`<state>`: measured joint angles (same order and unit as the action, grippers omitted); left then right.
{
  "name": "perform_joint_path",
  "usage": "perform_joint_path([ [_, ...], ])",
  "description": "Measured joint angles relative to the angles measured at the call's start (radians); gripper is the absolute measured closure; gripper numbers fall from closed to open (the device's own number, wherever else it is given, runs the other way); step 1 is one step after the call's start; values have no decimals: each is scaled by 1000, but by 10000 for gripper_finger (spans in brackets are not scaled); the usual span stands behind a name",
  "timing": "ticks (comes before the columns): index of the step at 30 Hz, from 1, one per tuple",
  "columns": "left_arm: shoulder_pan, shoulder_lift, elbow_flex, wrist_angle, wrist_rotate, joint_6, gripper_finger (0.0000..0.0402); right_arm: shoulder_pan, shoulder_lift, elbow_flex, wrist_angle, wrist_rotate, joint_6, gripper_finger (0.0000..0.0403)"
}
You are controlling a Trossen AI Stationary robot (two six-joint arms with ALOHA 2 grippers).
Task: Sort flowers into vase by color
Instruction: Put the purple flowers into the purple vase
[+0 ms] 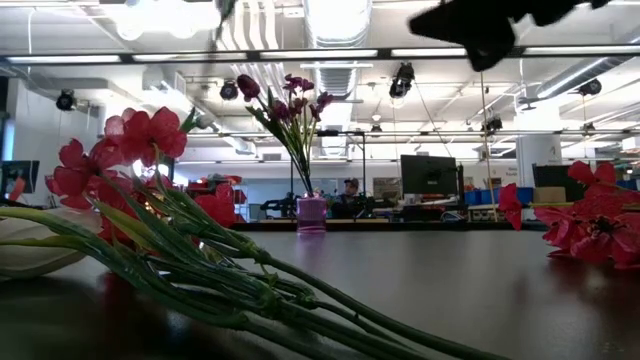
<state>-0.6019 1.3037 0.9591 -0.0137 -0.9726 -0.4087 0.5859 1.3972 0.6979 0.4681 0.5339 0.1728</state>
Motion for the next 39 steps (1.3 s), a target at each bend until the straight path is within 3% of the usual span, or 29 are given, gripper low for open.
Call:
perform_joint_path([
  [3,37,77,-16,259,78,191,389,-21,34,0,139,-17,-51,202],
  [7,94,205,-35,549,236,333,389,-46,35,0,249,42,-116,202],
  [12,151,355,-22,865,417,461,389,-62,16,0,263,13,-185,202],
  [15,177,412,-7,969,469,505,389,-63,13,0,262,7,-189,202],
  [20,206,456,22,982,481,492,388,-65,11,0,259,13,-198,205],
  [23,206,463,33,975,487,493,388,-68,11,0,263,16,-200,227],
  [31,197,430,39,897,496,493,387,-75,-19,0,263,18,-241,378],
  [35,196,412,39,856,486,513,368,-82,-32,-2,255,17,-244,387],
  [39,174,324,38,635,406,499,323,-101,-56,-2,255,32,-246,388],
])
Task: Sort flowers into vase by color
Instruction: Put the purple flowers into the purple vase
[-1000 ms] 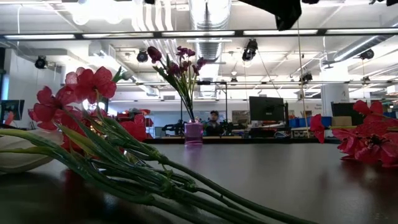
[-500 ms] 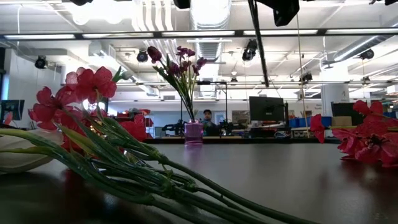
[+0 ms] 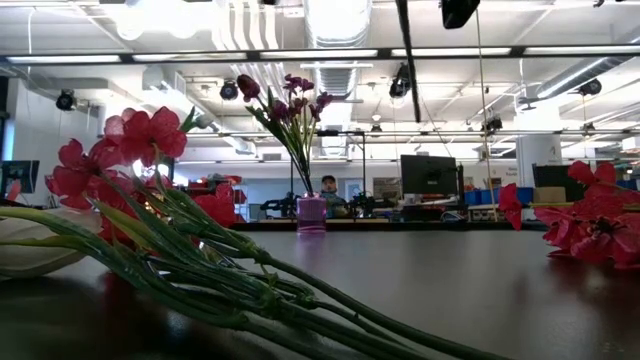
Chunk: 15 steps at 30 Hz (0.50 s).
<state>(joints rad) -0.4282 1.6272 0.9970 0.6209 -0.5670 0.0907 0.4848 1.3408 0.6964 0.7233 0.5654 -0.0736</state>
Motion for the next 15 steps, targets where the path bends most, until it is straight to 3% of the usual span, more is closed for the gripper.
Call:
perform_joint_path([
  [7,-73,-139,-21,-549,-130,-289,264,-94,-34,2,98,24,-138,388],
  [15,-156,-113,-210,-564,-202,-570,260,-399,-2,2,279,34,-154,389],
])
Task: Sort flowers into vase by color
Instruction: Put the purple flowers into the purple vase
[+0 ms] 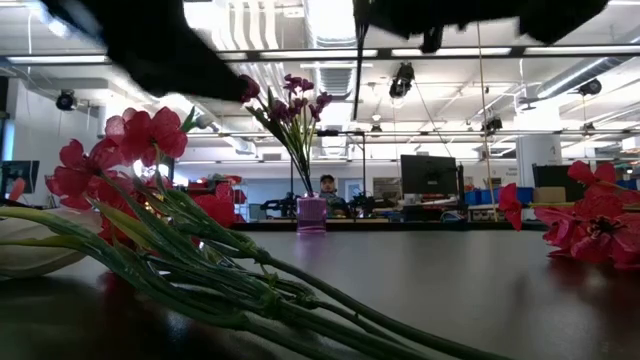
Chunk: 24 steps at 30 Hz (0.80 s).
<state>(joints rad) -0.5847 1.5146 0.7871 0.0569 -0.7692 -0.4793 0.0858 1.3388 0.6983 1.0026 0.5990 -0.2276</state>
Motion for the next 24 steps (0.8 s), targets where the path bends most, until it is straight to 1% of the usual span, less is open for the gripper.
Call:
perform_joint_path([
  [2,-15,5,-53,22,0,-90,265,-98,19,0,46,-37,0,389],
  [5,-36,5,-121,64,-7,-192,274,-266,57,2,119,-152,71,390],
  [8,-60,5,-167,102,-9,-218,281,-428,131,41,127,-254,208,390],
  [11,-81,-3,-180,103,33,-219,287,-534,246,102,166,-331,295,390],
  [15,-103,-30,-162,74,98,-220,290,-591,404,229,186,-396,305,390],
  [18,-129,-56,-126,-26,133,-245,290,-605,500,323,184,-401,306,390],
  [21,-166,-70,-71,-199,174,-372,290,-610,565,384,183,-400,305,390],
  [24,-211,-70,-1,-398,216,-530,290,-612,608,409,182,-394,288,390],
])
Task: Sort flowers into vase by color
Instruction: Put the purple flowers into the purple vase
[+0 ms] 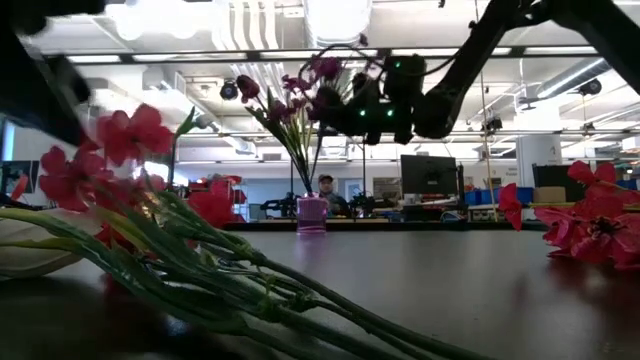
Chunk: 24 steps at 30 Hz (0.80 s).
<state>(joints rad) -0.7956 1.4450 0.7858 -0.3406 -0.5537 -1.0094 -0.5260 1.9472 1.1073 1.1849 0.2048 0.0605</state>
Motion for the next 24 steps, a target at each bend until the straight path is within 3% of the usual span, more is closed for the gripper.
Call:
perform_joint_path([
  [6,-80,41,136,-329,-3,-272,290,-4,47,-3,4,1,-9,390],
  [13,-129,68,199,-404,-3,-365,290,-1,44,-28,-54,-4,-9,381],
  [24,-36,61,250,-645,-24,-362,290,3,-105,1,-502,-48,17,209],
])
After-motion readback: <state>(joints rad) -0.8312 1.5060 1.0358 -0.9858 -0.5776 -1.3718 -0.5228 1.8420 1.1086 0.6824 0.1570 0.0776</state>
